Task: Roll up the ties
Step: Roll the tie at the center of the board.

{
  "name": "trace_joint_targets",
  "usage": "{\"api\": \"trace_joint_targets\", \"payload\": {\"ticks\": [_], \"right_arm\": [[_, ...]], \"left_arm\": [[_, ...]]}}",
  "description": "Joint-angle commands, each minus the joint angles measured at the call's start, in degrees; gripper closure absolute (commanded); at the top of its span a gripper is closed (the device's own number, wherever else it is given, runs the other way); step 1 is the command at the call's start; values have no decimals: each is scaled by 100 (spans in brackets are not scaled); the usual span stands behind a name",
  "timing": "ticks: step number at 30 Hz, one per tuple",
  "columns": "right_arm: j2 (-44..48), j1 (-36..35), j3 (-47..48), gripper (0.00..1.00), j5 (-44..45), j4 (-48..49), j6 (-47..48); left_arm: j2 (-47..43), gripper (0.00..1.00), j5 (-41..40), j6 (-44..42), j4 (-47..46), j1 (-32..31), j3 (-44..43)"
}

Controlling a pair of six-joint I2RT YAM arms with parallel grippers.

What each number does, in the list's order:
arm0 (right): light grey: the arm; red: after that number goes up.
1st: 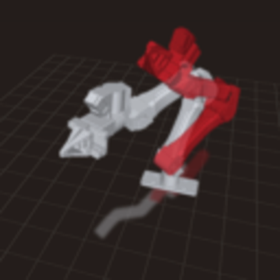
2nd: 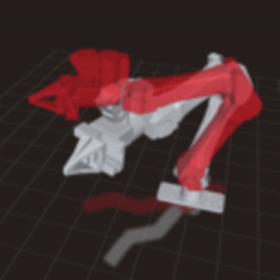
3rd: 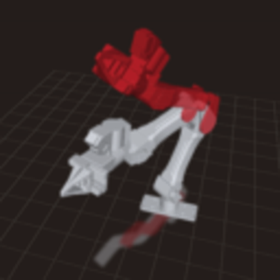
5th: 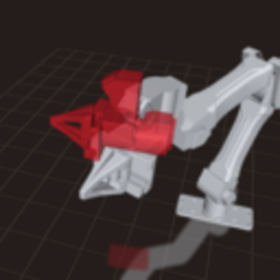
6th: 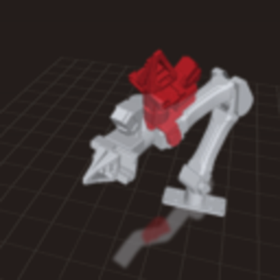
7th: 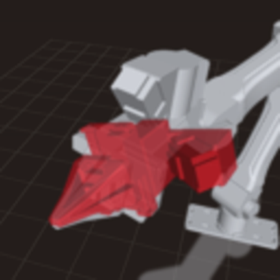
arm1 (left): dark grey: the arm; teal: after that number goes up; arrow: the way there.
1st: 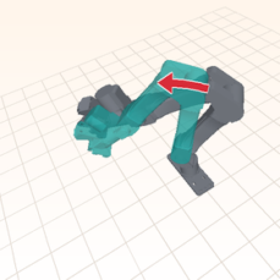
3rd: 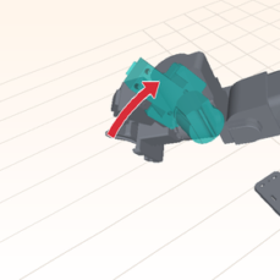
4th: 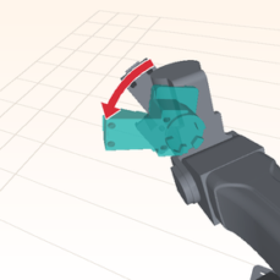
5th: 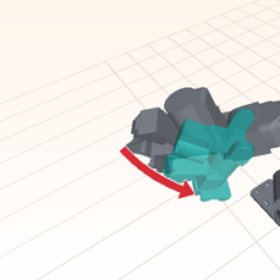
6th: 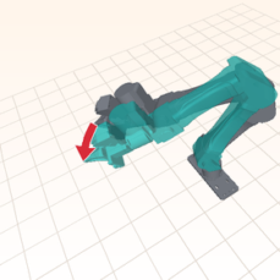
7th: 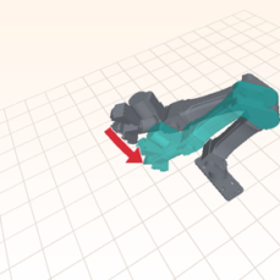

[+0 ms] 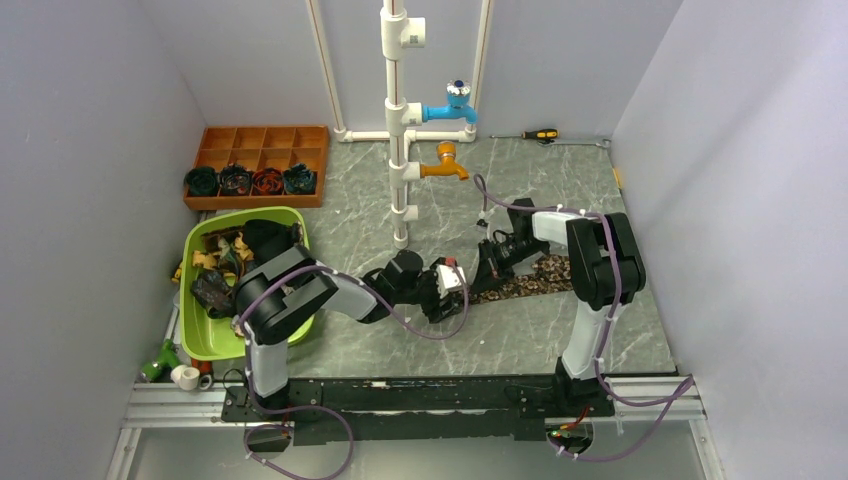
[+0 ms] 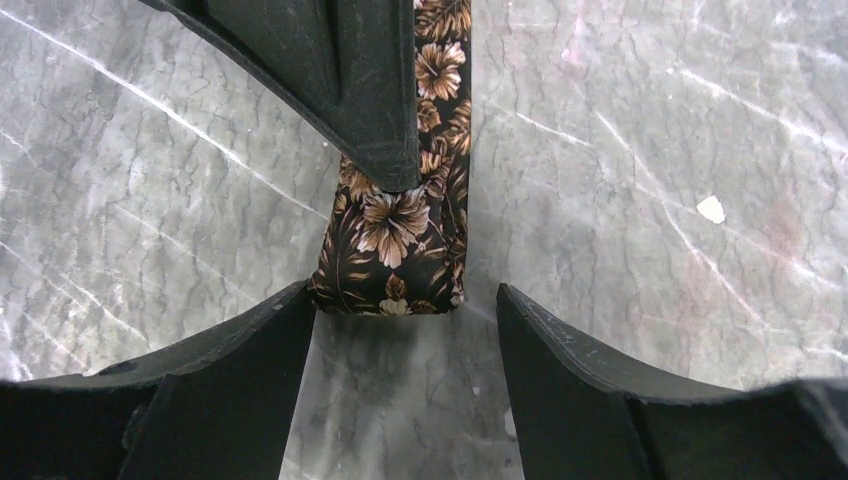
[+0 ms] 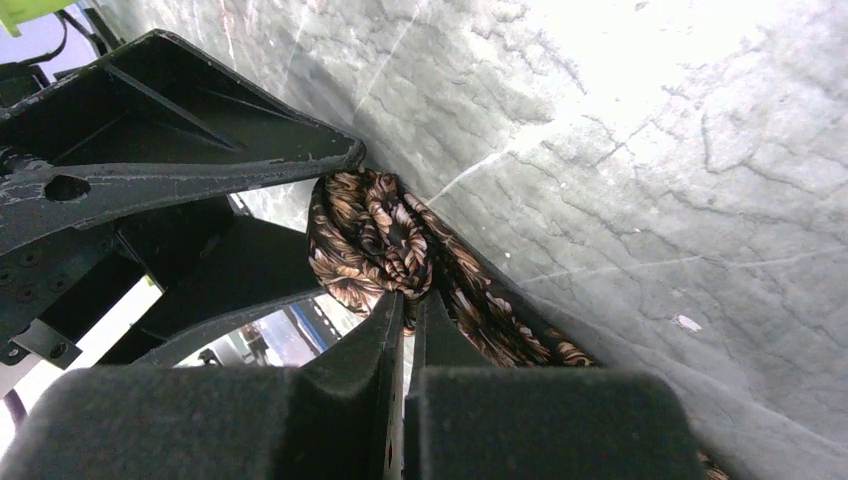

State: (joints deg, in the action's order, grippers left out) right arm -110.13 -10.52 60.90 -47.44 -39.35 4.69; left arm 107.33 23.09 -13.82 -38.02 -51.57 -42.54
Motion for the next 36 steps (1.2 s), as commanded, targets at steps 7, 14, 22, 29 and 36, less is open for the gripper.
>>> {"api": "trace_joint_targets", "payload": {"ticks": [7,14,22,29,36], "right_arm": [[-440,11,177,100,1330,-39,633],[-392,-135,-23,100,722,460,253],[-355,-411,-107,88,-67,1258,-725],[237,-179,-176,62,-788,1186,-944],[128,-355,-171,62,-974,1238,-1146]], "left_arm": [[914,30,140,768,-498,-32,-452],[764,65,-47,276,218,-11,-365],[-344,78,-156,-582,1926,165,230],[-185,79,-220,-554,2428,150,-45],[-40,77,-225,-559,2504,135,-218]]}}
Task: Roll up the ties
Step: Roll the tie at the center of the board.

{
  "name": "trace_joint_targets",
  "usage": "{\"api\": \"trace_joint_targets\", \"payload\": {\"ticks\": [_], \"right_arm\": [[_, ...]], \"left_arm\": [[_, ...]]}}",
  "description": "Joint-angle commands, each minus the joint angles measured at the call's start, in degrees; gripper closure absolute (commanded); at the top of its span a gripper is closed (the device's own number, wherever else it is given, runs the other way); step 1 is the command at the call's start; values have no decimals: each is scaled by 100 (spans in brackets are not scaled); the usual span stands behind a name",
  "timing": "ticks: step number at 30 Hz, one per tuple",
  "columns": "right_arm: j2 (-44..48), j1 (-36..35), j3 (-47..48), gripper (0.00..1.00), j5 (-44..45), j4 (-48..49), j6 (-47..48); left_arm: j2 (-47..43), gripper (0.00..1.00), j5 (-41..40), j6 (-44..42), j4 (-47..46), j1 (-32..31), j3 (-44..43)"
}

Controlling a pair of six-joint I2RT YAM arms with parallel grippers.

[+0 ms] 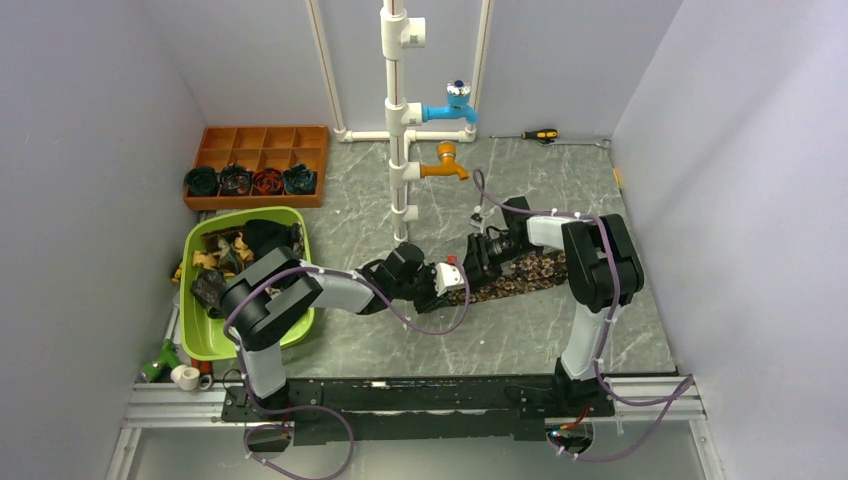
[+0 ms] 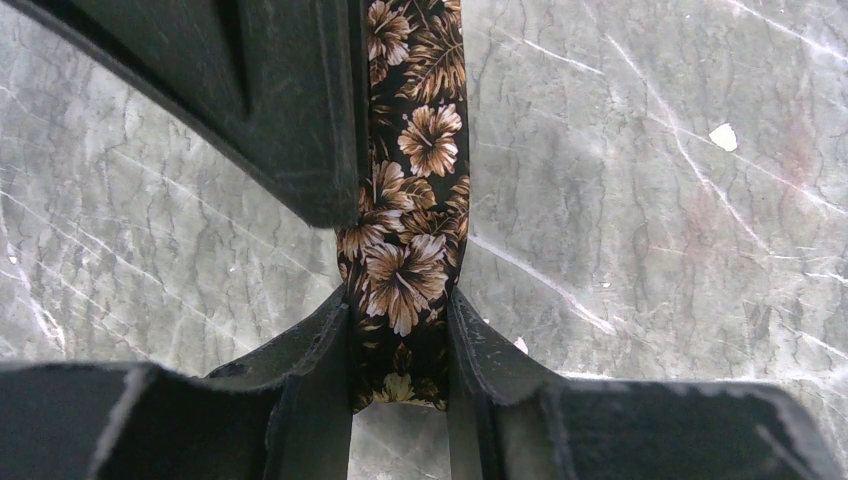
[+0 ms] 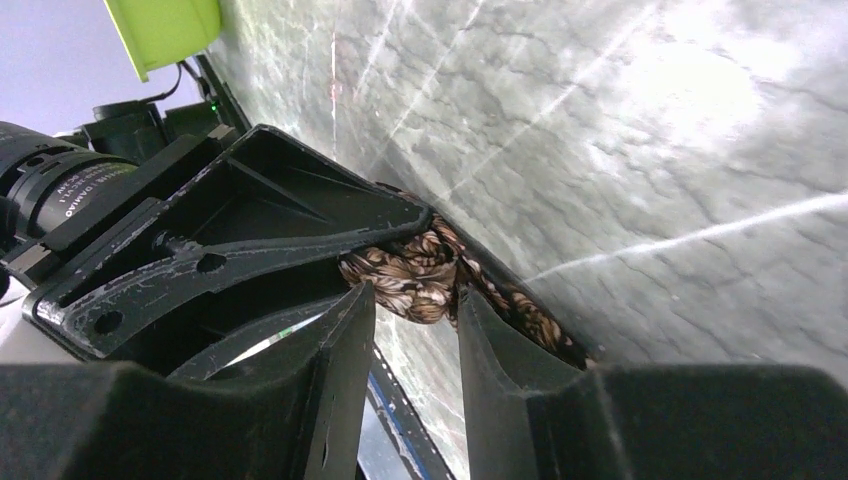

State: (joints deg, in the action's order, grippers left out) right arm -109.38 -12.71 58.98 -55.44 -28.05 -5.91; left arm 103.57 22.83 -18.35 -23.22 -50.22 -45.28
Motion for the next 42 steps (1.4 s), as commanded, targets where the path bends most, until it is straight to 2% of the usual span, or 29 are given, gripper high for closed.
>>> {"api": "trace_joint_targets", "payload": {"ticks": [1,10,14,17,21,23,24,26,30,34,42], "right_arm": [[-5,-135,46,61,-196,23,-41],[393,-143,-20,60,217,-439,111],[263,-311,64,58,235,-372,6],[71,-480,155,61,356,-308,13],[-337,-515,185,77,711,-381,250],[-459,-506,166,94,915,-408,316],[-475,-509,140,100,1033,-367,323],[-519,-504,158,100,1222,-399,341],[-601,-498,233,100,1650,-535,446],[-592,-488,241,100,2019,-559,518],[-707,-471,203,100,2509,-545,470]], "left_arm": [[366,77,-200,-89,1046,3,28],[393,77,-243,-48,1214,-6,-21],[392,76,-228,-31,1219,-6,-14],[422,76,-243,-32,1270,-15,-67],[456,74,-224,-24,1287,-19,-117],[450,70,-208,-18,1268,-17,-119],[427,64,-157,15,1206,-19,-79],[313,50,-69,141,941,-2,86],[-164,34,143,597,-841,221,1007],[-144,31,228,841,-1464,295,1276],[623,29,590,1196,-2887,264,1228]]}}
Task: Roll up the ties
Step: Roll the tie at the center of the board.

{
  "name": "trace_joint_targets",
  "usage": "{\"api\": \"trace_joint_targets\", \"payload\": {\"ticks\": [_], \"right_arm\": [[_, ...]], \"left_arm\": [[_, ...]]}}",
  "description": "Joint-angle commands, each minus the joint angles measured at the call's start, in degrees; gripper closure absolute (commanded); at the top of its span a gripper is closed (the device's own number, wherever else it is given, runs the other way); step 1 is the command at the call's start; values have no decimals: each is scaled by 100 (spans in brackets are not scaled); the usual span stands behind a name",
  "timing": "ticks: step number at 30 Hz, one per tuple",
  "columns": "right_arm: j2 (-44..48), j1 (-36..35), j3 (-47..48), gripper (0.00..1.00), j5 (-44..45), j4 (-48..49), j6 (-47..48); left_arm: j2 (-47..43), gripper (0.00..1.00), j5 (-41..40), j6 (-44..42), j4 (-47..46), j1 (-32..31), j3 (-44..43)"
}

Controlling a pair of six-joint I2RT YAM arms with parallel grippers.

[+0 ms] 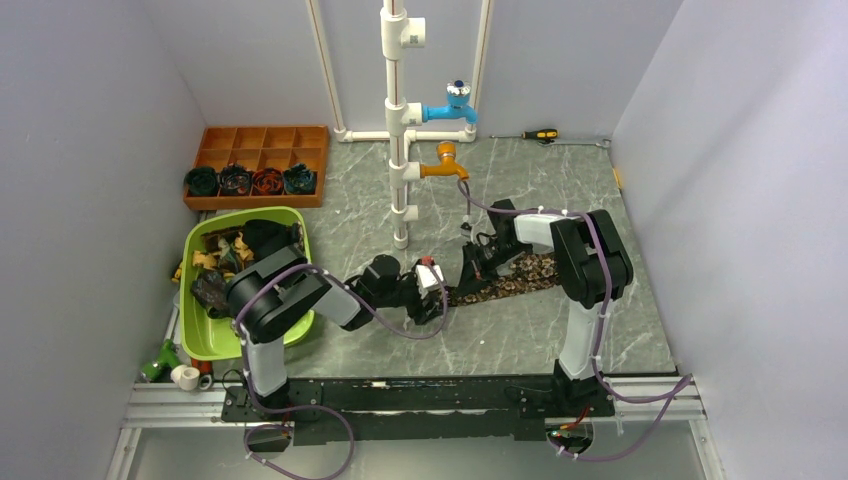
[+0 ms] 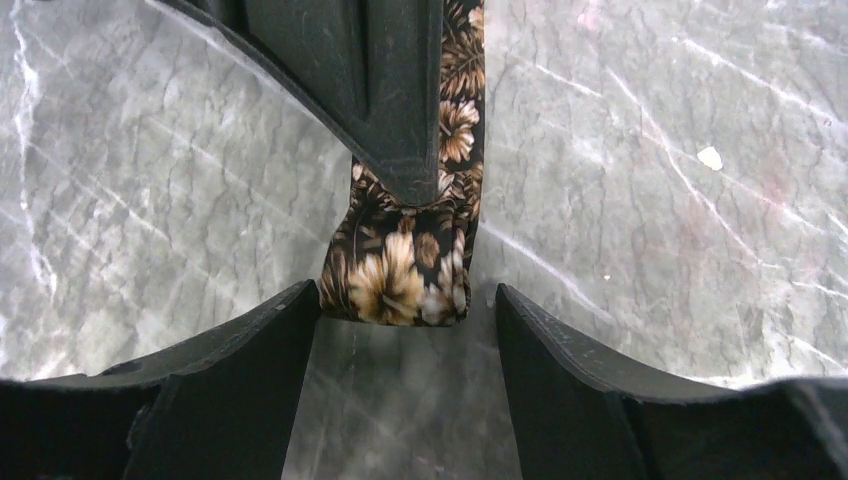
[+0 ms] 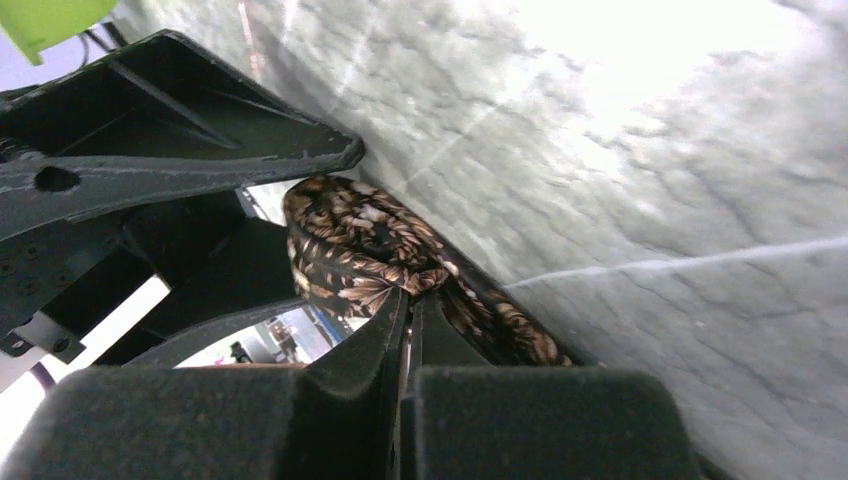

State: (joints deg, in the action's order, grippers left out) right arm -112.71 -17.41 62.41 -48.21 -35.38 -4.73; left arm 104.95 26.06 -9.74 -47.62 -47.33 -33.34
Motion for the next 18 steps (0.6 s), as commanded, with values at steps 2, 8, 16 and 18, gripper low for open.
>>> {"api": "trace_joint_targets", "payload": {"ticks": [2,8,16,18], "right_arm": [[-408,0,-148,100,1877,202,359],[-449,0,-187,100,1762,317,393],[-269,9,-193,100,1337,330,416],[-88,120,-123,91,1113,111,495]], "left_arm": [[667,29,356,371,-681,-42,-42],[1134,37,533,538,-1014,-71,-308],[1006,68,280,290,-54,-199,-507],[809,71,101,85,570,-206,-510]]}}
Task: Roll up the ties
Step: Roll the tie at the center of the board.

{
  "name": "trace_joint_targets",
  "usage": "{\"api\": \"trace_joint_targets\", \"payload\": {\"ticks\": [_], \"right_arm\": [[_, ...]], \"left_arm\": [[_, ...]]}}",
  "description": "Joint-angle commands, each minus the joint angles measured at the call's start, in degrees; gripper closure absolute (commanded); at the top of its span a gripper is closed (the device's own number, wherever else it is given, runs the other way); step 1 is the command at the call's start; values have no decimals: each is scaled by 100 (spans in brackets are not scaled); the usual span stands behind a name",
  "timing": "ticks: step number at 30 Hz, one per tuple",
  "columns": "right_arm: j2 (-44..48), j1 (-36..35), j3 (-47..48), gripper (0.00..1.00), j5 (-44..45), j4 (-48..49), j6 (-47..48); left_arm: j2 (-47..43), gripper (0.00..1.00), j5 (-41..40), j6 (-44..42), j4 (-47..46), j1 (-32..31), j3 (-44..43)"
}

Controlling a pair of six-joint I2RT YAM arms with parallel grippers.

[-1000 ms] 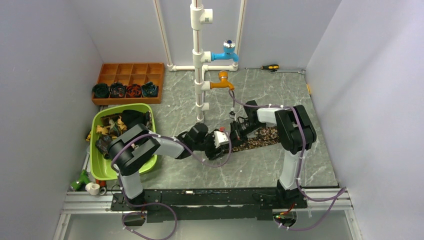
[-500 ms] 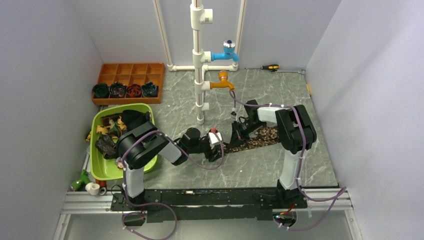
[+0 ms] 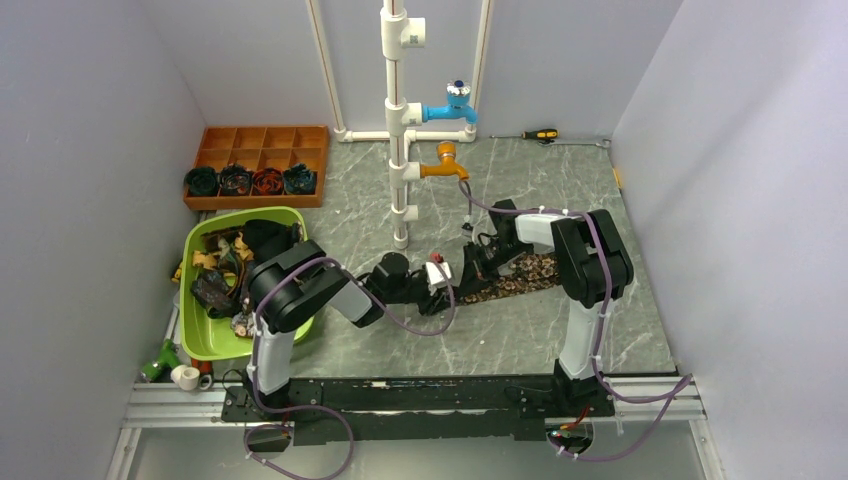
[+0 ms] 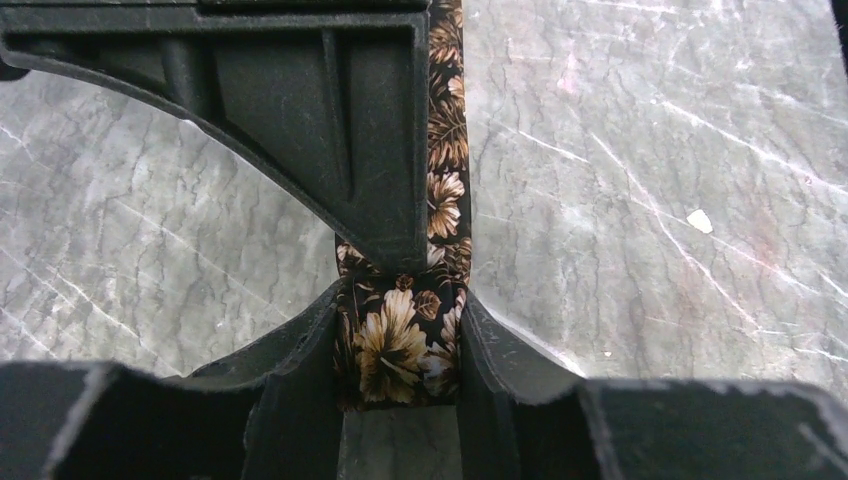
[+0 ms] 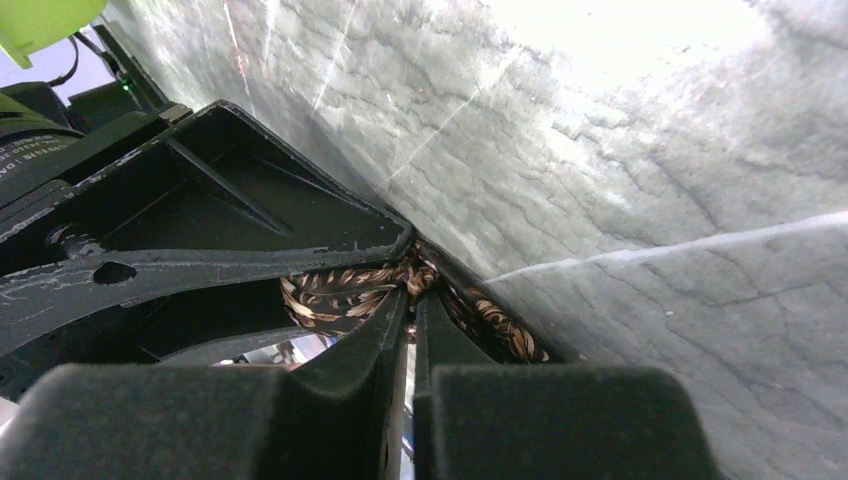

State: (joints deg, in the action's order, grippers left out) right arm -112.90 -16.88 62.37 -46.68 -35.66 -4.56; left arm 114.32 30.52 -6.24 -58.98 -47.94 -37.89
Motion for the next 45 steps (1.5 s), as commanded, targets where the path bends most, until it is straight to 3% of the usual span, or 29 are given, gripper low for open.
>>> {"api": "trace_joint_targets", "payload": {"ticks": [1,5,9,13,21,25,28,33,39,45], "right_arm": [[69,150,-103,85,810,47,588],[588,442,-30,60,177,-390,741],[938,409,-105,52,-513,-410,551],[793,197,-44,51,-742,-263,318],[256,142,215,66,-495,-488,672],[55,157,256,100,118,-575,1010],[-125,204,298,100,546,-501,1166],[-390,313,382,100,1116,-394,1125],[-549,326,413,100,1373,-317,989],[-538,316,293,100,1262,-258,983]], "left_arm": [[-223,73,-451,-368,2021,-155,-46],[-486,73,-772,-535,3150,-164,-150],[-562,71,-884,-556,3760,-229,-378],[-547,70,-939,-542,4061,-297,-582],[-508,67,-987,-613,4303,-347,-693],[-506,61,-907,-588,4308,-339,-737],[-554,45,-756,-489,4060,-332,-667],[-604,31,-612,-464,3240,-315,-377],[-410,28,-482,-525,1852,-297,-169],[91,28,-565,-239,1414,-295,-601]]}}
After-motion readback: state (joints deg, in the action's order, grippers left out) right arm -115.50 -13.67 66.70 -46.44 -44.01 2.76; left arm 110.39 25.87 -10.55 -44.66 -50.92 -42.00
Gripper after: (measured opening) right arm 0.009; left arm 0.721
